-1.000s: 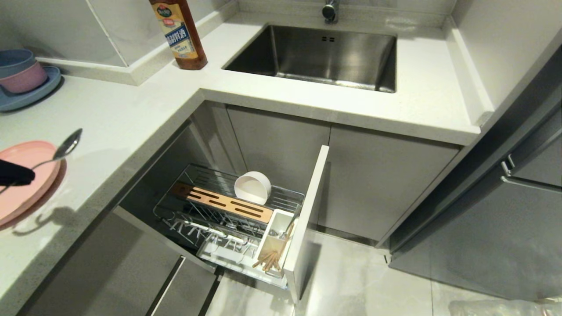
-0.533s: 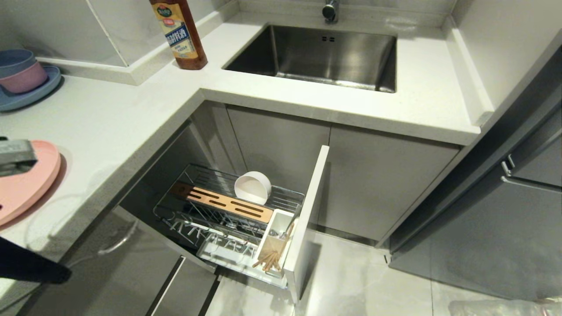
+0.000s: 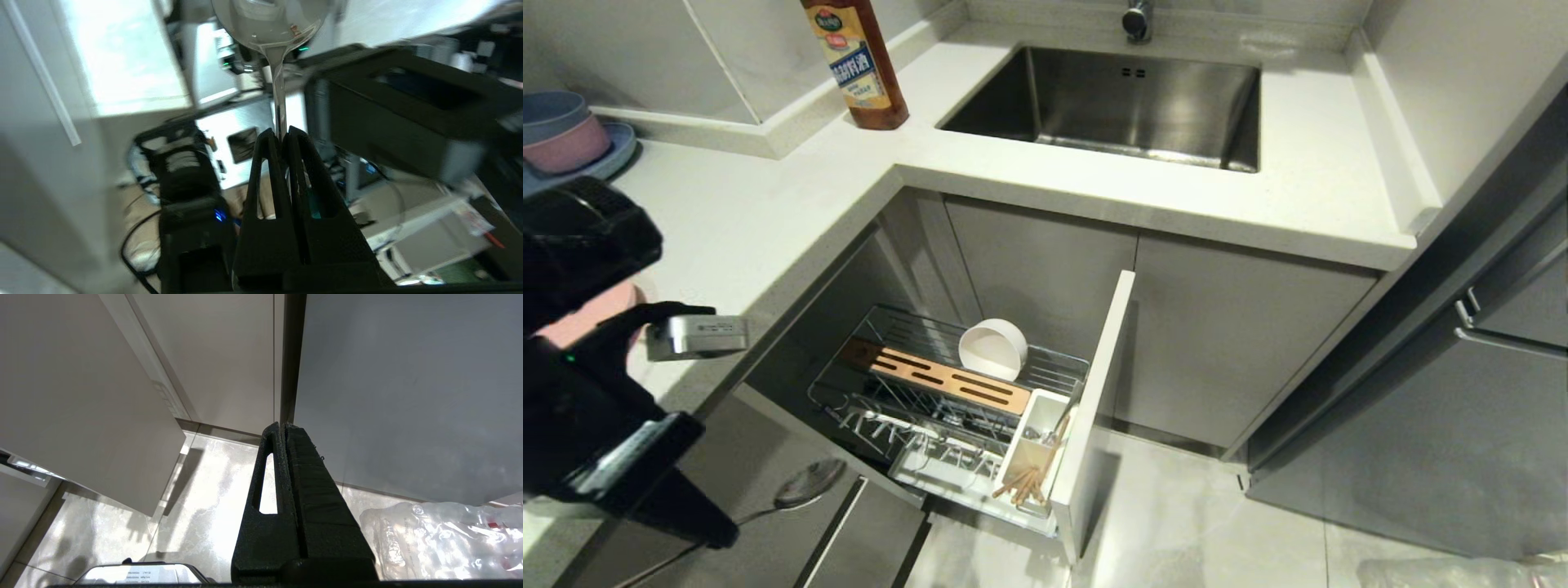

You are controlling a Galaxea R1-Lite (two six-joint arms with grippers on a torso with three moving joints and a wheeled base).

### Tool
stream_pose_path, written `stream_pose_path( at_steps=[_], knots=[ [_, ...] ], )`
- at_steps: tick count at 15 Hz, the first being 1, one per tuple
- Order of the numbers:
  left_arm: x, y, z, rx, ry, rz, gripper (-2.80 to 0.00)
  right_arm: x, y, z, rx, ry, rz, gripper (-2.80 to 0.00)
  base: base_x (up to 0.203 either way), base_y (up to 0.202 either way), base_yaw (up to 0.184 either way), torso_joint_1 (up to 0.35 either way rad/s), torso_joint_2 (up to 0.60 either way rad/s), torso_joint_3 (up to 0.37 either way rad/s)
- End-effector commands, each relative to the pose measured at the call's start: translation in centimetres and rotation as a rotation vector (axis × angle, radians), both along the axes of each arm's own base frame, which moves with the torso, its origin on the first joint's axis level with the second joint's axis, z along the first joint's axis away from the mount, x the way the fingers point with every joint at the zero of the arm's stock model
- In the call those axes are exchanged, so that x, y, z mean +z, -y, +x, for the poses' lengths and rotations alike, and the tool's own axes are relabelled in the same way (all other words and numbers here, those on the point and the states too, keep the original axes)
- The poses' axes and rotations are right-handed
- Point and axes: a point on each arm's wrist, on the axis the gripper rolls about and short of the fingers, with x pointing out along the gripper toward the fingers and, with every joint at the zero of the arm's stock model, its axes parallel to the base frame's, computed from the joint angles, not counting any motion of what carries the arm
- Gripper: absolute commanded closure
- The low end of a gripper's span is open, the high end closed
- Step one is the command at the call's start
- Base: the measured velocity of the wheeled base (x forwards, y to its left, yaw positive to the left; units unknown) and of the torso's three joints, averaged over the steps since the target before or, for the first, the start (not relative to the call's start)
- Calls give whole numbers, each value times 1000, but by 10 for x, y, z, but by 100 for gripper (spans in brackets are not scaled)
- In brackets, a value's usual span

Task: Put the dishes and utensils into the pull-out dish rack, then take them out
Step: Pick up the spoon and place it in the cupboard

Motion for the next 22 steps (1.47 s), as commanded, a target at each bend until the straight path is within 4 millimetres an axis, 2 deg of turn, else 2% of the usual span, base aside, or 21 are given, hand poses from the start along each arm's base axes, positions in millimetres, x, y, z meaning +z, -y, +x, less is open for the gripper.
stream_pose_path(
  at_steps=[1, 11, 18, 22],
  knots=[
    [-14, 16, 20, -13, -63, 36, 0, -1, 0, 0, -1, -2, 0, 0, 0, 0, 0, 0, 0, 0],
    [-66, 80, 97, 50, -115, 50, 0, -1, 0, 0, 0, -2, 0, 0, 0, 0, 0, 0, 0, 0],
    [-95, 123, 128, 37, -166, 69, 0, 0, 0, 0, 0, -1, 0, 0, 0, 0, 0, 0, 0, 0],
    [-113, 136, 148, 57, -158, 62, 0, -1, 0, 0, 0, -2, 0, 0, 0, 0, 0, 0, 0, 0]
  ],
)
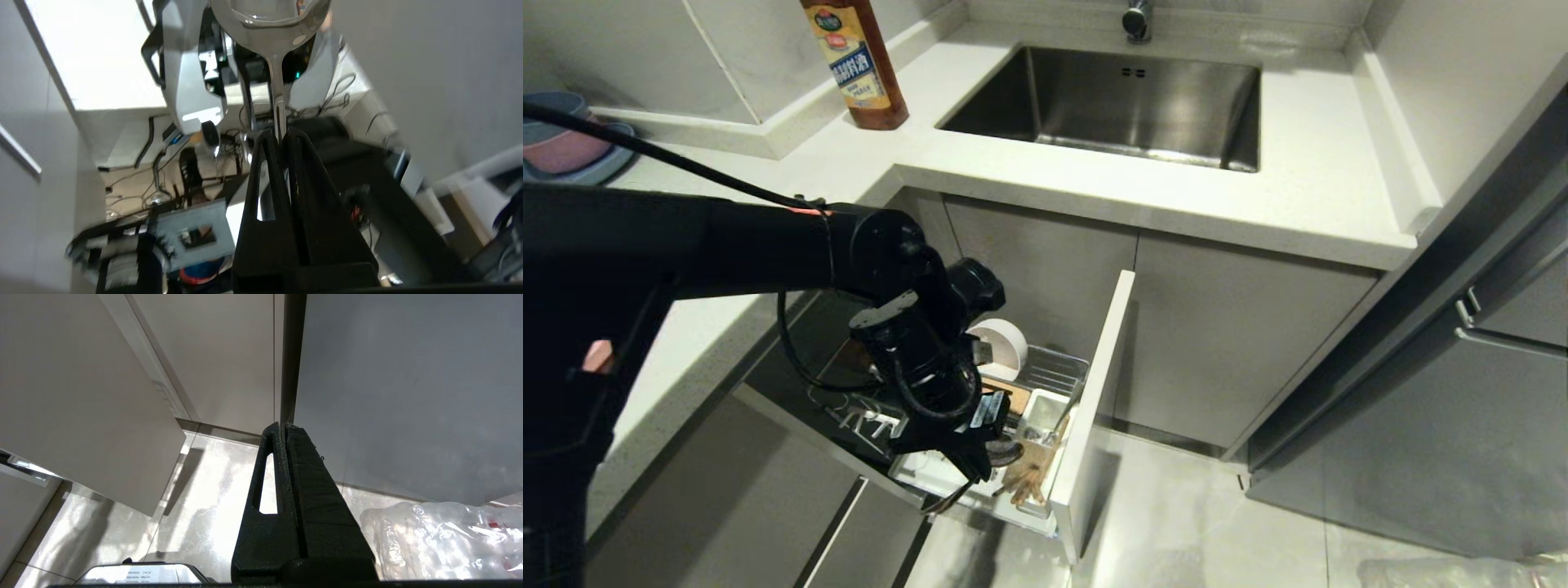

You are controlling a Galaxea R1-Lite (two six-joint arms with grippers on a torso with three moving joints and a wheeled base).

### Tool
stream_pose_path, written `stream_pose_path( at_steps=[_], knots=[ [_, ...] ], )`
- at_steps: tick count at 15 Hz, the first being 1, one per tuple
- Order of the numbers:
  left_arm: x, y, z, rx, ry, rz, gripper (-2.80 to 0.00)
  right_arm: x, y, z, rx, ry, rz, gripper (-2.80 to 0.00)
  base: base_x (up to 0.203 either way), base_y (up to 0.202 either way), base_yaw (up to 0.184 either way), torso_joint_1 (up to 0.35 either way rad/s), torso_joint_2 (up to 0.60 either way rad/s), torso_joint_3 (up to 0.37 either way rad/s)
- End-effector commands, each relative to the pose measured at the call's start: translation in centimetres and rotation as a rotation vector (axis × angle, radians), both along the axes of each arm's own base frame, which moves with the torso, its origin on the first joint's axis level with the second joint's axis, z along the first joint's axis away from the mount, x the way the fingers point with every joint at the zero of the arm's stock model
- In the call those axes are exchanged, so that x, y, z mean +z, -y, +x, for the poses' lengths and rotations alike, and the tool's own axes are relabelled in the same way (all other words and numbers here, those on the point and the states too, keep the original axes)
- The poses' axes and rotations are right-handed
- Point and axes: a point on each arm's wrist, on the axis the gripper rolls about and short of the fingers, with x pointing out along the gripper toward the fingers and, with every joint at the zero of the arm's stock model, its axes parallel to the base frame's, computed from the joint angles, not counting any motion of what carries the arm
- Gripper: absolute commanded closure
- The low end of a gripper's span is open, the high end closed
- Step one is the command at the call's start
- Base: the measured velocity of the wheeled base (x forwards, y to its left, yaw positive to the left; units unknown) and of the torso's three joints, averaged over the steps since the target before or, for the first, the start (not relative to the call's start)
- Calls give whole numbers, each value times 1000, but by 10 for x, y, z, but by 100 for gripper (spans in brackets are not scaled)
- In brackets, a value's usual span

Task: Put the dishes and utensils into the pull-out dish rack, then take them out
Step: Pick up the spoon and place it in the cupboard

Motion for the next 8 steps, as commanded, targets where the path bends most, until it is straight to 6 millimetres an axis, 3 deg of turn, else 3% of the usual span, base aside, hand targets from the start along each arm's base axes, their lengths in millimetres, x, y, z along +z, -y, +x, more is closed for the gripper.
stream_pose_path(
  at_steps=[1, 8],
  knots=[
    [-15, 6, 10, 3, -31, 15, 0, 0, 0, 0, 0, -1, 0, 0, 0, 0, 0, 0, 0, 0],
    [-35, 22, 31, -5, -16, 4, 0, -1, 0, 0, 0, -2, 0, 0, 0, 0, 0, 0, 0, 0]
  ],
)
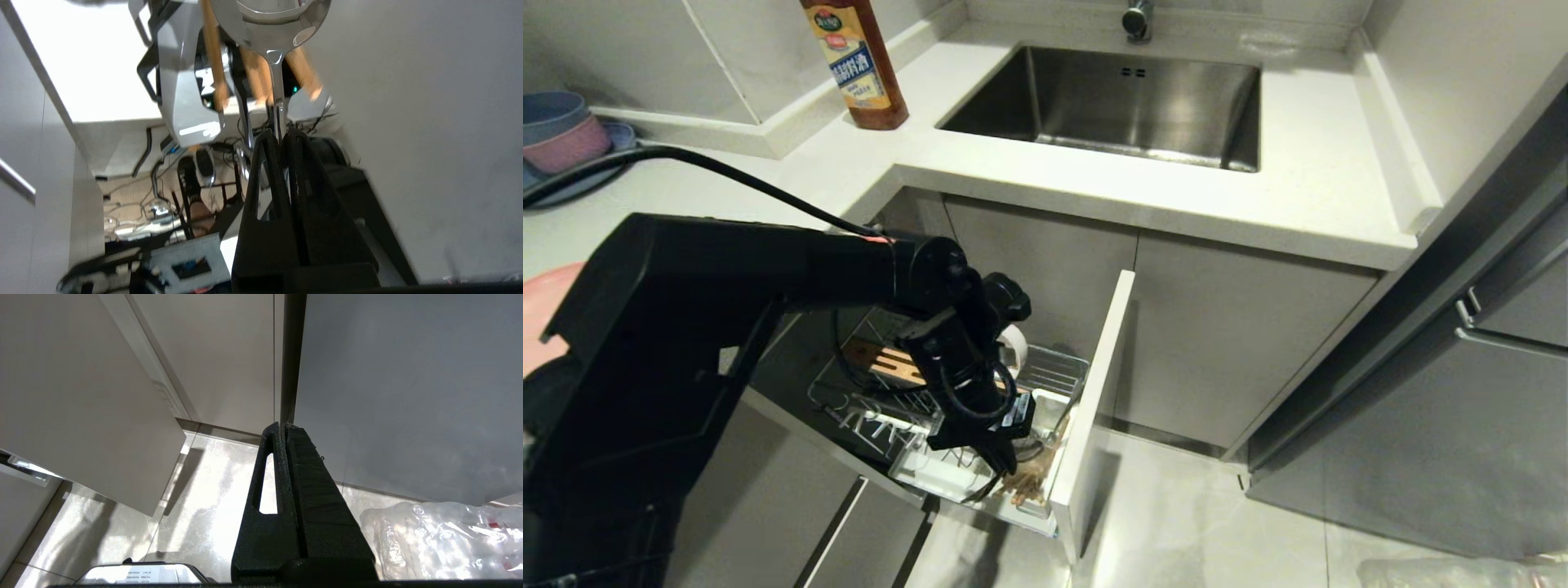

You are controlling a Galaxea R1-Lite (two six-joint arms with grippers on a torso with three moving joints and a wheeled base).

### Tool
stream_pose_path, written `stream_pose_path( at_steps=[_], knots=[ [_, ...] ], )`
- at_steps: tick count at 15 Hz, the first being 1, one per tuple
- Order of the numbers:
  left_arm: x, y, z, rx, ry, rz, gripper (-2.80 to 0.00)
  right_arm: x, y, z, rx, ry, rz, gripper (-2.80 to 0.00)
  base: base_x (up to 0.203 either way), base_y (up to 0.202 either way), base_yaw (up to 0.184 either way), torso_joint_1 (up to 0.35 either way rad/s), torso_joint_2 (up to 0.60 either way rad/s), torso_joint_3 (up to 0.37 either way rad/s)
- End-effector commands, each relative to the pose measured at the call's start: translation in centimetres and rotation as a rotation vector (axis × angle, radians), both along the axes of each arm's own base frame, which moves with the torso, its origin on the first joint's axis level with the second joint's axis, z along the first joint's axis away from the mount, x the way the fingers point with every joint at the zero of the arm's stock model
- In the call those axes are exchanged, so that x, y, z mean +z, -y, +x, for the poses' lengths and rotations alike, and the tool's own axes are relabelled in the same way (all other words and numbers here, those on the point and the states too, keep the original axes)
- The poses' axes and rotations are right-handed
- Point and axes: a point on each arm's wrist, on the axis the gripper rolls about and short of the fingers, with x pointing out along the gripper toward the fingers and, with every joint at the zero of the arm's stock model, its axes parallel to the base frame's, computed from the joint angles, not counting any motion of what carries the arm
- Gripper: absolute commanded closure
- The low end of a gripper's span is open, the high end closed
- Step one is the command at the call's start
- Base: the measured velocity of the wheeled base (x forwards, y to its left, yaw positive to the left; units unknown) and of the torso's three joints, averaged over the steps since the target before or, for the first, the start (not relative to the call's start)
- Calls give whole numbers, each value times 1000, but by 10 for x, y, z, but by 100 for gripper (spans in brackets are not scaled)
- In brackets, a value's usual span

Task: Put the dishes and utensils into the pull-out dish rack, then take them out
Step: Pick up the spoon and place it in the cupboard

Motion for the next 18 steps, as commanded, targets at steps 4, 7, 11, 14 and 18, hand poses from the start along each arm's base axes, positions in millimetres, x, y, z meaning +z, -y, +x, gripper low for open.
stream_pose_path(
  at_steps=[4, 7, 11, 14, 18],
  knots=[
    [-20, 9, 15, 9, -8, 1, 0, -1, 0, 0, -1, -3, 0, 0, 0, 0, 0, 0, 0, 0],
    [-26, 15, 24, 28, 24, -19, 0, 0, 0, 0, 0, -1, 0, 0, 0, 0, 0, 0, 0, 0],
    [-37, 20, 33, 38, 45, -32, 0, -1, 0, 0, 0, -2, 0, 0, 0, 0, 0, 0, 0, 0],
    [-42, 20, 37, 44, 58, -37, 0, -1, 0, 0, 0, -3, 0, 0, 0, 0, 0, 0, 0, 0],
    [-44, 20, 43, 62, 90, -56, 0, -1, 0, 0, 0, -3, 0, 0, 0, 0, 0, 0, 0, 0]
  ],
)
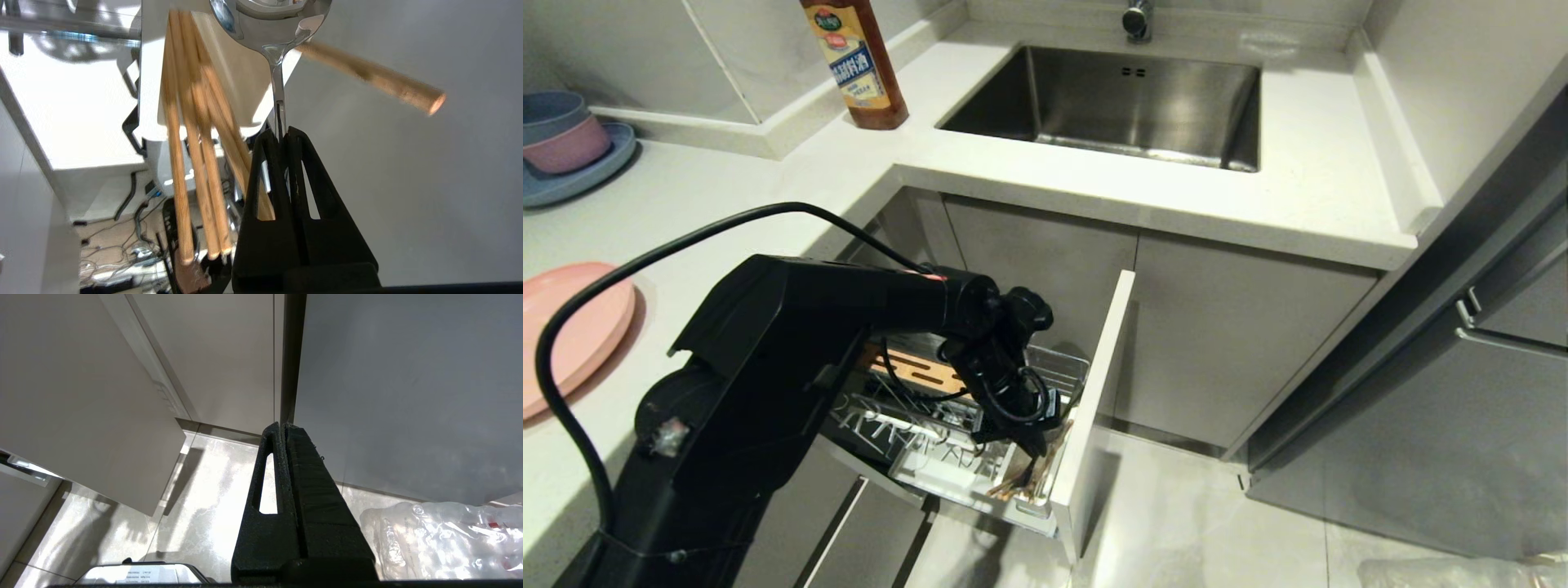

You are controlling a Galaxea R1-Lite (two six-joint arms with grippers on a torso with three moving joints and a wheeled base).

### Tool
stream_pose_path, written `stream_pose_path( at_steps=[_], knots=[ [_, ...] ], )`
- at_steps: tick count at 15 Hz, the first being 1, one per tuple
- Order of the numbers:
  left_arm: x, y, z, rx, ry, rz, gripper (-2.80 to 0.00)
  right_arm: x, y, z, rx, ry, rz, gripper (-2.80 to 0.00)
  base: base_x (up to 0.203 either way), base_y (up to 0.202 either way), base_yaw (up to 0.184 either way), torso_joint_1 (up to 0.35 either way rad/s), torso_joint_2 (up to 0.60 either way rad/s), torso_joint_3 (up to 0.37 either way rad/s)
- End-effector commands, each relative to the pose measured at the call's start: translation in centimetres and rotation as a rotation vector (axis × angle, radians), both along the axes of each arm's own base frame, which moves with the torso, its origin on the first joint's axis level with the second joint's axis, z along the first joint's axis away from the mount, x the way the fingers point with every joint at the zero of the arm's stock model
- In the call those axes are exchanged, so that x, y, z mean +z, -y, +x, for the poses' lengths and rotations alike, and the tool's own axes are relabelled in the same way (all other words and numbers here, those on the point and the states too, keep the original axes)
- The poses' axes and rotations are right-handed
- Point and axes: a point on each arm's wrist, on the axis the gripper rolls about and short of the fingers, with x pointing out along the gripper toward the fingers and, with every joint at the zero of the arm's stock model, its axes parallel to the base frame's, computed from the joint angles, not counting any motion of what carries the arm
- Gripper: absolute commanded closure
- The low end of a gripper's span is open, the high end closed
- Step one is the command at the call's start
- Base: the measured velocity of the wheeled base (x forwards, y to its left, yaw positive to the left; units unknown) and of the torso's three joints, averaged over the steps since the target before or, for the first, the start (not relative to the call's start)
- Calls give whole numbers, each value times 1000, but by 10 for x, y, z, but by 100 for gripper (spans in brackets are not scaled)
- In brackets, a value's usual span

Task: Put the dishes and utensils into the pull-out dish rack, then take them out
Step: Pick up the spoon and place it in the cupboard

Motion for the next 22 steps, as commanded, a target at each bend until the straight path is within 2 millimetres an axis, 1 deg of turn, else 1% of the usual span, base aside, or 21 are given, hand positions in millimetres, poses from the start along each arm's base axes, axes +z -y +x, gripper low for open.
stream_pose_path(
  at_steps=[1, 6, 10, 14, 19, 20, 21, 22],
  knots=[
    [-1, -1, 3, 25, 7, -10, 0, 0, 0, 0, 0, -1, 0, 0, 0, 0, 0, 0, 0, 0],
    [-5, -7, 13, 78, 46, -6, 0, -1, 0, 0, 0, -3, 0, 0, 0, 0, 0, 0, 0, 0],
    [-10, -8, 16, 85, 38, -2, 0, 0, 0, 0, 0, -1, 0, 0, 0, 0, 0, 0, 0, 0],
    [-18, -7, 22, 89, 57, -13, 0, 0, 0, 0, 0, 0, 0, 0, 0, 0, 0, 0, 0, 0],
    [-19, -7, 24, 95, 68, -19, 0, -1, 0, 0, 0, -1, 0, 0, 0, 0, 0, 0, 0, 0],
    [-19, -7, 24, 97, 70, -21, -72, 0, 0, 0, 0, -1, 0, 0, 0, 0, 0, 0, 0, 0],
    [-17, -7, 24, 97, 73, -23, -280, 0, 0, 0, 0, 0, 0, 0, 0, 0, 0, 0, 0, 0],
    [-16, -7, 23, 97, 75, -22, -280, 0, 0, 0, 0, 0, 0, 0, 0, 0, 0, 0, 0, 0]
  ],
)
